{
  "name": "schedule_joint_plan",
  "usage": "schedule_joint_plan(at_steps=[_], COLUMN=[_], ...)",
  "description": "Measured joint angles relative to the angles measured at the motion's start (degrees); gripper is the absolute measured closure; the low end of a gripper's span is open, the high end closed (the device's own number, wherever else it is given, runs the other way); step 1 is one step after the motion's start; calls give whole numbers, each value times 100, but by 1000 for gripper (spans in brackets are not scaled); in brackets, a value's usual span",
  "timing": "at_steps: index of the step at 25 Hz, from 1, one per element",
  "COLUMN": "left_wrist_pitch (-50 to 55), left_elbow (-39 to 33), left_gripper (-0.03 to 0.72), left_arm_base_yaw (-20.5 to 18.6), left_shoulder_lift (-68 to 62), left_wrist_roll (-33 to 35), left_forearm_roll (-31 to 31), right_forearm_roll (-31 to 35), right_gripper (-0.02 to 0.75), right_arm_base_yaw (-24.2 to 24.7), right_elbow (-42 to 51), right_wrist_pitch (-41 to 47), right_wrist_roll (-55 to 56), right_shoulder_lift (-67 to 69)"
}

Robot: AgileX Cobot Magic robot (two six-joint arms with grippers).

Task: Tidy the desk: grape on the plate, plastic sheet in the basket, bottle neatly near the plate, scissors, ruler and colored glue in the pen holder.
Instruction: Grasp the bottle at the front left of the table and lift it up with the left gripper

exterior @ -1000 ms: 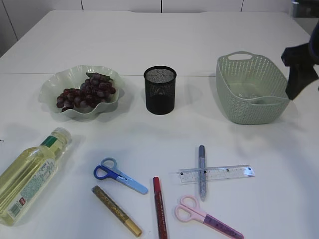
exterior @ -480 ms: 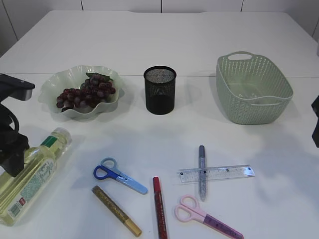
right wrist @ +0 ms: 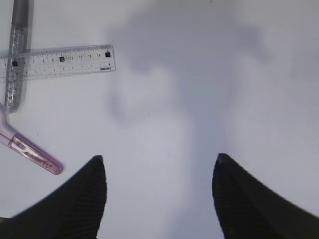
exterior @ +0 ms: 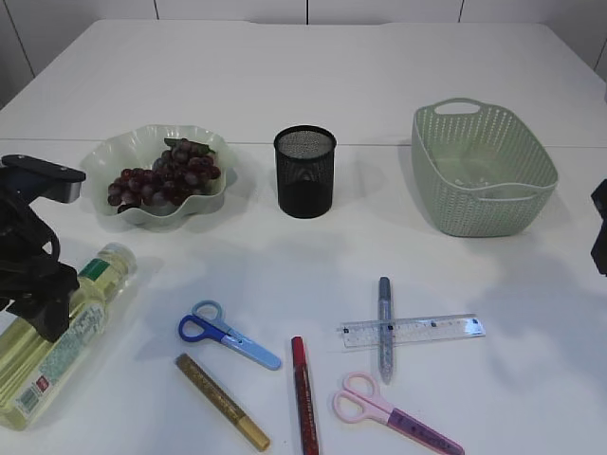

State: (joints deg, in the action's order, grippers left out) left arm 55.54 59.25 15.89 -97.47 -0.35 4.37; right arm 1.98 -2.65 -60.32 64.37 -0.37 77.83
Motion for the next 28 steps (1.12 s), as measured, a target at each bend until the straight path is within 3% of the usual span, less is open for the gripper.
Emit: schedule_joint_plan(at_steps=[28], left_wrist_pitch=[-456], left_elbow=[0], left_gripper=[95], left_arm_base_yaw=[0], left_shoulder_lift=[-715], left_wrist_roll=[35], left_forearm_roll=[53], right_forearm_roll=[19], right_gripper=[217], right_arm_base_yaw=[0], right_elbow=[0], right_wrist_pitch=[-102], right_wrist_roll=[-105], right_shoulder_lift=[-12])
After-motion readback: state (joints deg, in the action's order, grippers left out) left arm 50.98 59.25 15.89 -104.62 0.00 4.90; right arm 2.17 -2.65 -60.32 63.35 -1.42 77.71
